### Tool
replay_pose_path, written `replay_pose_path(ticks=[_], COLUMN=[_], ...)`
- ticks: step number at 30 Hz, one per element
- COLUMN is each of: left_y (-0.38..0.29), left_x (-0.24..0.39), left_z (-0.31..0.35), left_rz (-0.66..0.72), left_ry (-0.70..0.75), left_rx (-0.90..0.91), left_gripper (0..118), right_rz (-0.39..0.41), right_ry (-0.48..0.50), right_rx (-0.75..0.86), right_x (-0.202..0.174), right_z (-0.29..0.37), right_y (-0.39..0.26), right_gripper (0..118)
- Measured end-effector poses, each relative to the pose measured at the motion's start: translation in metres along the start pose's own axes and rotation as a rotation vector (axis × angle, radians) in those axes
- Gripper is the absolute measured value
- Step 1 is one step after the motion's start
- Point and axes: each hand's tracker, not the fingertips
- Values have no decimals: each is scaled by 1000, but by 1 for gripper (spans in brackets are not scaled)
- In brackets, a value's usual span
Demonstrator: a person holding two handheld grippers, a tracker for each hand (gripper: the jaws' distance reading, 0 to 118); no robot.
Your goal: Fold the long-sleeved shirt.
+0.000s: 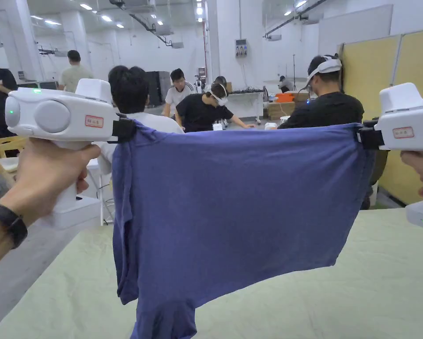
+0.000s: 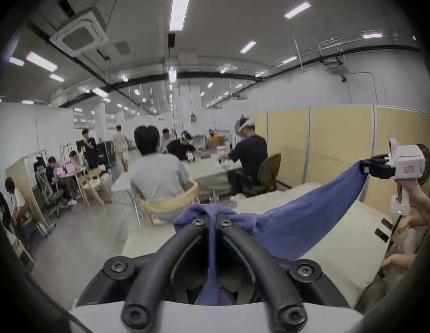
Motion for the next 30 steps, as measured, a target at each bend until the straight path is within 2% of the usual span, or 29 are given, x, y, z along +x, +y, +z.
replay_pose_path(ticks=[6,9,14,18,24,26,30], left_y=[85,122,177,214,238,238,238], left_x=[-12,-17,-23,-26,-32,-31,-36], left_z=[30,42,58,71,84,80,71], left_rz=[0,7,39,58,93,51,92], left_ry=[17,34,37,19,-1,28,31], left_rx=[108,155,222,276,314,330,334], left_gripper=[4,3,3,3,3,3,3], right_rz=[-39,-22,-67,-50,-64,-55,-35], right_ry=[-27,-50,-71,-103,-112,-122,-135], right_rx=[110,147,207,248,278,282,281], right_x=[24,30,41,45,56,54,49], right_z=[42,61,84,103,117,117,113], right_y=[94,135,189,223,254,261,270], right_gripper=[10,10,10,10,10,10,10])
